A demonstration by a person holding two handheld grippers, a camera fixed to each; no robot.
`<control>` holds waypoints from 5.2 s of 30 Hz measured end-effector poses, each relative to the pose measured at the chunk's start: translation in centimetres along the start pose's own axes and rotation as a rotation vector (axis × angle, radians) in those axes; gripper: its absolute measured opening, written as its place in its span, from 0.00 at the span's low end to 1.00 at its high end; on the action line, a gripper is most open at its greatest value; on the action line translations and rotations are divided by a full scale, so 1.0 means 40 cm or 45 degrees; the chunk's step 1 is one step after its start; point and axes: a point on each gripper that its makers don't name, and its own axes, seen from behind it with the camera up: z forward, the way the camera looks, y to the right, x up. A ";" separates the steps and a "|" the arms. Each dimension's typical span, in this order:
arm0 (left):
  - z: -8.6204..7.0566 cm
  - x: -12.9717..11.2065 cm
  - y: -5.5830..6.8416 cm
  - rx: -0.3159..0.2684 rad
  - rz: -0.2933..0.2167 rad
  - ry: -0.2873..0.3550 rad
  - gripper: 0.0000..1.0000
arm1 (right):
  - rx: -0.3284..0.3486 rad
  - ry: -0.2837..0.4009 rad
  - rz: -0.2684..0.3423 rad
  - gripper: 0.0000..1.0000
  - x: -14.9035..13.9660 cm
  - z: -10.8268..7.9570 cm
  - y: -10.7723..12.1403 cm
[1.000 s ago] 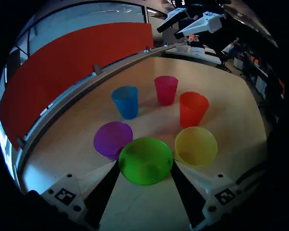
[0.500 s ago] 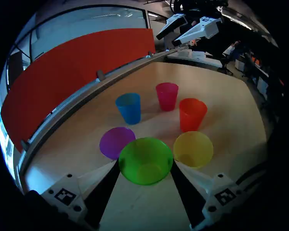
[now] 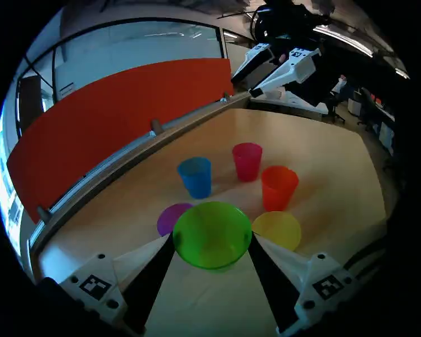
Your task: Pour water
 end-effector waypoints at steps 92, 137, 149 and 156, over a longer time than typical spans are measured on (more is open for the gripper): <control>-0.235 0.219 -0.047 0.143 -0.138 0.518 0.88 | 0.157 -0.338 -0.077 1.00 -0.100 0.337 -0.039; -0.218 0.171 -0.065 0.135 -0.162 0.496 0.88 | 0.186 -0.516 -0.084 1.00 -0.157 0.449 -0.025; -0.220 0.164 -0.067 0.140 -0.164 0.491 0.88 | 0.176 -0.514 -0.088 0.96 -0.160 0.463 -0.027; -0.220 0.164 -0.069 0.143 -0.162 0.490 0.88 | 0.180 -0.497 -0.078 0.94 -0.157 0.465 -0.029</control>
